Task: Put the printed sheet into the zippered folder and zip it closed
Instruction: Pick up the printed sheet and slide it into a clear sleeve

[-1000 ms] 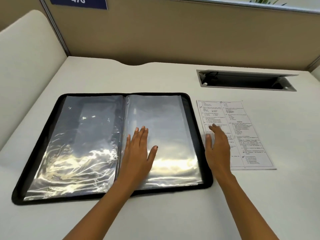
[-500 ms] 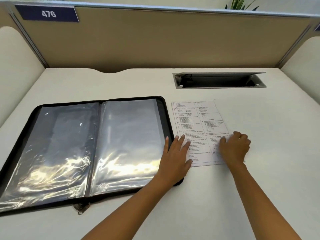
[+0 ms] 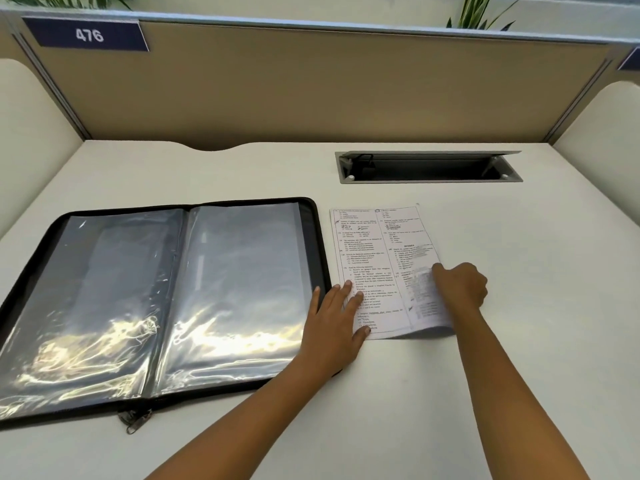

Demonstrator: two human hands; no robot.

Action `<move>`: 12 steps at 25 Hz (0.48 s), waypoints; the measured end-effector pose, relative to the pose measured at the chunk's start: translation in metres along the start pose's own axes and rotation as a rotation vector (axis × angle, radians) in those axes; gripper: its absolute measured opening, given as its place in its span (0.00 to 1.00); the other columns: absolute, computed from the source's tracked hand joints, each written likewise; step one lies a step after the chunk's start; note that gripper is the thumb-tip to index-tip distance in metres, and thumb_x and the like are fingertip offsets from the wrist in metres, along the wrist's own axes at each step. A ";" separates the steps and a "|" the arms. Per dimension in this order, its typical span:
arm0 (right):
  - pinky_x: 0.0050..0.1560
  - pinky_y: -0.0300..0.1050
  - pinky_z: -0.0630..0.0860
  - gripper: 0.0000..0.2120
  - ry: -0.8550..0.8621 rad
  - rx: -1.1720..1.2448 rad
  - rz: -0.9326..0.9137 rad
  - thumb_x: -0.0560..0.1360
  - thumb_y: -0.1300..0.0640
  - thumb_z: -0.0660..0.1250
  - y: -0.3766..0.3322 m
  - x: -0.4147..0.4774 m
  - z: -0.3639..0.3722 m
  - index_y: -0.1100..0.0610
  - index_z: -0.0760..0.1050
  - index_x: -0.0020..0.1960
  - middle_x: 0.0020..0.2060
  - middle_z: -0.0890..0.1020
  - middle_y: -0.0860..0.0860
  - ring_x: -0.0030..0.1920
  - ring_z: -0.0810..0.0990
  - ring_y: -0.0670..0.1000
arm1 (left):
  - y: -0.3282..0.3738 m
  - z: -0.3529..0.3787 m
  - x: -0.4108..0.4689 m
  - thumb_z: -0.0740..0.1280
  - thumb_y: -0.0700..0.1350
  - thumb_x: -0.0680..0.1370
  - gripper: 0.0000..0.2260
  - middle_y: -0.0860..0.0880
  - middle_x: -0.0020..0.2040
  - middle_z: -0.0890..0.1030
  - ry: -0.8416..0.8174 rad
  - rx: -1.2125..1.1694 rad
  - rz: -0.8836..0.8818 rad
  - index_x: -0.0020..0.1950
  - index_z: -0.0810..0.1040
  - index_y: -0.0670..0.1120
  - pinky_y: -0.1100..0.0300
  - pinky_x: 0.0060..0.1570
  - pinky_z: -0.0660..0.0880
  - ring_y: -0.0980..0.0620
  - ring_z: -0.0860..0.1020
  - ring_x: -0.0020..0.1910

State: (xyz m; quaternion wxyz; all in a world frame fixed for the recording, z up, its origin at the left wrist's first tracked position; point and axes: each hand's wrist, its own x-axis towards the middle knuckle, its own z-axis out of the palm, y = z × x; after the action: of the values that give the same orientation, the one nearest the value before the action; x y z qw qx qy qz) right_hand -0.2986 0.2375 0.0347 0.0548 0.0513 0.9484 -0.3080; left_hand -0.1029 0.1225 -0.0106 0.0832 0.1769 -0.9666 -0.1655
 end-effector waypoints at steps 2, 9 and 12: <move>0.58 0.57 0.72 0.24 -0.036 0.003 0.020 0.76 0.44 0.59 -0.003 0.000 0.001 0.66 0.75 0.53 0.54 0.79 0.64 0.55 0.76 0.65 | 0.001 0.000 0.000 0.56 0.59 0.78 0.28 0.49 0.78 0.55 -0.012 0.008 -0.010 0.76 0.56 0.51 0.49 0.72 0.34 0.50 0.52 0.77; 0.65 0.59 0.67 0.27 -0.360 0.318 0.024 0.77 0.38 0.55 0.007 0.006 0.006 0.59 0.72 0.61 0.57 0.78 0.57 0.59 0.75 0.60 | 0.003 0.001 0.000 0.57 0.59 0.78 0.28 0.49 0.78 0.55 -0.024 0.009 -0.035 0.76 0.56 0.52 0.48 0.72 0.34 0.49 0.52 0.77; 0.57 0.51 0.73 0.19 -0.316 0.425 -0.048 0.75 0.51 0.67 0.022 0.010 -0.009 0.59 0.68 0.62 0.60 0.77 0.58 0.54 0.77 0.55 | 0.002 0.002 -0.001 0.56 0.59 0.78 0.28 0.49 0.78 0.54 -0.035 0.011 -0.028 0.76 0.56 0.52 0.47 0.72 0.34 0.49 0.51 0.77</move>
State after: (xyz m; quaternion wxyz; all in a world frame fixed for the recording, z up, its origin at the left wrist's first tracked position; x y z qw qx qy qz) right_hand -0.3060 0.2609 0.0282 0.1830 -0.0096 0.8431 -0.5056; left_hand -0.1030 0.1257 -0.0120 0.0629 0.1881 -0.9662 -0.1645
